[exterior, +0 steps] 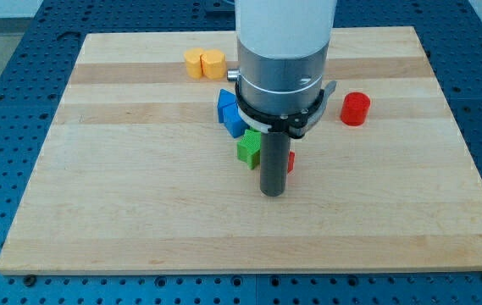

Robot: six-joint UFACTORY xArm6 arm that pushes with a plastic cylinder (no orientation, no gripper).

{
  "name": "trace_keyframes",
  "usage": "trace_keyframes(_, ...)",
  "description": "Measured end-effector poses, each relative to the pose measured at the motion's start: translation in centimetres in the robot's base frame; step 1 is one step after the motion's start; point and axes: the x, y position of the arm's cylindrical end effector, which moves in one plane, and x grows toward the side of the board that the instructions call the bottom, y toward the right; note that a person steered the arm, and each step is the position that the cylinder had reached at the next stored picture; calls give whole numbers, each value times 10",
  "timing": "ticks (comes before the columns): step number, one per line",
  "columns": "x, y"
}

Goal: Slide the red star to the red circle

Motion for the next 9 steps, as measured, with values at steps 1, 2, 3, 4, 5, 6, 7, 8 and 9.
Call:
trace_keyframes(1, 10, -14)
trace_keyframes(2, 9, -43)
trace_keyframes(3, -14, -36)
trace_keyframes(4, -29, 1)
trace_keyframes(5, -32, 44)
trace_keyframes(6, -51, 78)
trace_keyframes(7, -53, 87)
trace_keyframes(8, -32, 87)
trace_keyframes(9, -20, 106)
